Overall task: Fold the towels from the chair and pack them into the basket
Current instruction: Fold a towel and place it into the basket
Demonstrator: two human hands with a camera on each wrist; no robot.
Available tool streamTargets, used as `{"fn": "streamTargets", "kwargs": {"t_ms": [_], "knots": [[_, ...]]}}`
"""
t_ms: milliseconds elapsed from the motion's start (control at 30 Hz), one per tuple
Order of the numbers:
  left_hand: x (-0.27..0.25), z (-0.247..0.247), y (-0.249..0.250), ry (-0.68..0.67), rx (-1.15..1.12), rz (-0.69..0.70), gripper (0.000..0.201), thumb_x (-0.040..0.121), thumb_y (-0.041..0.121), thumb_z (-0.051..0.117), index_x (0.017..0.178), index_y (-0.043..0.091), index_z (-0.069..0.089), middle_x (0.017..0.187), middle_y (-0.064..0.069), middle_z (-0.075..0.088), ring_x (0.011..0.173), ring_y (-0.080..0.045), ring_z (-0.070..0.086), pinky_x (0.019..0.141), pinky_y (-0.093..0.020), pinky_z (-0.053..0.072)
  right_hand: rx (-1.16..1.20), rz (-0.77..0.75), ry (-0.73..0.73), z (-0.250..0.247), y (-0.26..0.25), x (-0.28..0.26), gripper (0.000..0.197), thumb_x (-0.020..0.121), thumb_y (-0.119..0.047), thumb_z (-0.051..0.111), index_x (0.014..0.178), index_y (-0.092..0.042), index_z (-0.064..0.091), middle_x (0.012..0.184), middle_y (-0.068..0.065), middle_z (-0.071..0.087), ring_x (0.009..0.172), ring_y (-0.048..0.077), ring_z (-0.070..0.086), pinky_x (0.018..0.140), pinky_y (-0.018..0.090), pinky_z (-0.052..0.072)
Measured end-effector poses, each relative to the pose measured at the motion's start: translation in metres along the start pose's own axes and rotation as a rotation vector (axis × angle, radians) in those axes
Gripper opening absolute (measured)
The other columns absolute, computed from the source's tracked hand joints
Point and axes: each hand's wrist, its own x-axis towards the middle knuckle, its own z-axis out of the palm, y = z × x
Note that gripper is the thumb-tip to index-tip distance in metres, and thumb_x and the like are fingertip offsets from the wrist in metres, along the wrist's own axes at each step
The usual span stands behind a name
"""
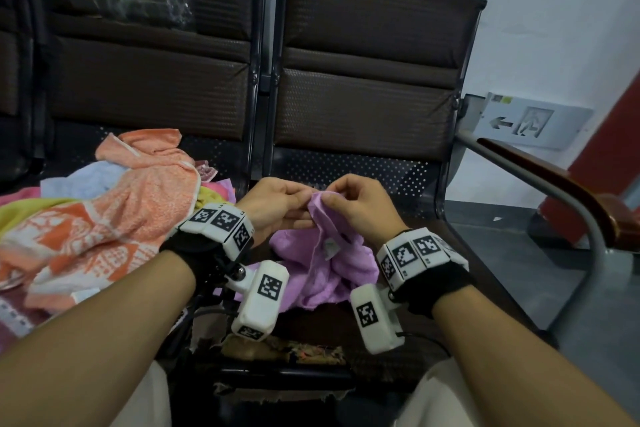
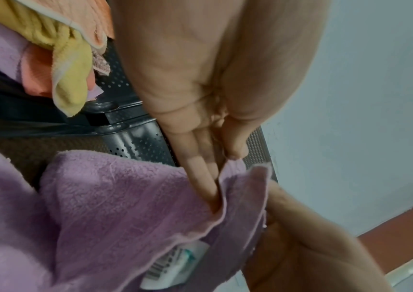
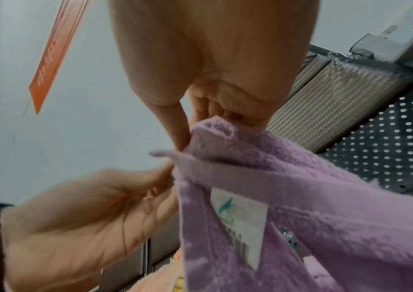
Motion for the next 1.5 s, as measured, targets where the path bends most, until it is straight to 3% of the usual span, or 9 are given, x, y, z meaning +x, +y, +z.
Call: {"fn": "streamTargets", "kwargs": {"t_ms": [267,500,633,833,933,1067,1167,1333,1500], "knots": [[-0.007,0.005,0.005,-0.014,-0.008,0.005,0.036,0.088,0.027,0.062,0.103,-0.005,0.067,0.087,-0.017,0.072,0.079,-0.021,0.072,0.069,-0.025,0.058,-0.053,0.071,0.077,-0.002,0.002,-0.002,0.011,0.079,-0.029,0.072,0.072,-0.024,0.067,0.066,-0.009,0.066,0.057,0.000,0.058,0.058,0.017,0.045],[-0.008,0.007,-0.001,0.018,0.151,0.098,0.034,0.080,0.021,0.071,0.107,0.002,0.069,0.101,-0.017,0.072,0.097,-0.025,0.069,0.090,-0.038,0.054,-0.050,0.071,0.063,-0.001,0.003,-0.002,0.011,0.080,-0.030,0.073,0.075,-0.022,0.067,0.065,-0.007,0.066,0.055,0.000,0.057,0.054,0.016,0.042],[-0.006,0.006,-0.002,0.064,0.191,0.111,0.030,0.080,0.021,0.072,0.103,0.002,0.070,0.097,-0.017,0.072,0.094,-0.024,0.070,0.086,-0.038,0.056,-0.076,0.052,0.057,0.001,0.004,-0.001,0.012,0.079,-0.031,0.073,0.072,-0.025,0.066,0.065,-0.008,0.067,0.059,0.000,0.059,0.057,0.015,0.044],[-0.003,0.002,-0.006,0.078,0.250,0.159,0.011,0.088,0.008,0.063,0.093,0.007,0.072,0.086,-0.014,0.074,0.082,-0.022,0.072,0.073,-0.029,0.060,0.061,0.071,0.020,0.001,0.003,0.000,0.012,0.078,-0.023,0.076,0.070,-0.022,0.068,0.075,0.003,0.072,0.073,0.014,0.067,0.075,0.033,0.055],[-0.001,-0.004,-0.005,0.078,0.301,0.175,0.011,0.090,0.009,0.059,0.093,0.006,0.070,0.081,-0.013,0.074,0.075,-0.019,0.072,0.064,-0.025,0.059,0.109,0.069,-0.034,-0.001,0.002,0.000,0.012,0.078,-0.022,0.077,0.071,-0.021,0.068,0.072,0.002,0.071,0.067,0.010,0.065,0.065,0.026,0.054],[-0.001,-0.013,-0.006,0.173,0.770,0.323,0.021,0.094,0.018,0.053,0.097,0.004,0.067,0.081,-0.014,0.071,0.074,-0.025,0.070,0.068,-0.037,0.058,0.089,0.057,-0.138,-0.010,0.000,-0.002,0.015,0.080,-0.022,0.076,0.070,-0.017,0.065,0.056,-0.006,0.064,0.045,0.000,0.056,0.044,0.012,0.041],[-0.005,-0.018,-0.007,0.227,1.173,0.440,0.025,0.095,0.026,0.048,0.100,0.008,0.065,0.080,-0.012,0.068,0.073,-0.027,0.064,0.072,-0.042,0.053,0.067,0.058,-0.185,-0.017,0.001,-0.004,0.017,0.080,-0.021,0.075,0.071,-0.013,0.064,0.051,-0.008,0.061,0.046,0.004,0.055,0.044,0.014,0.041],[-0.004,-0.026,-0.006,0.215,1.142,0.516,0.025,0.096,0.027,0.045,0.095,0.009,0.063,0.080,-0.010,0.068,0.073,-0.025,0.064,0.071,-0.043,0.053,0.024,0.059,-0.287,-0.020,0.004,-0.008,0.022,0.079,-0.028,0.076,0.071,-0.012,0.063,0.053,-0.004,0.060,0.049,0.011,0.051,0.048,0.022,0.041],[0.000,-0.038,-0.003,0.358,0.951,0.572,0.017,0.094,0.017,0.047,0.087,0.010,0.060,0.073,-0.002,0.060,0.071,-0.022,0.056,0.064,-0.025,0.036,-0.450,-0.062,-0.454,-0.019,0.012,-0.010,0.032,0.078,-0.047,0.072,0.060,-0.023,0.061,0.050,-0.010,0.050,0.050,0.005,0.044,0.053,0.024,0.036]]}}
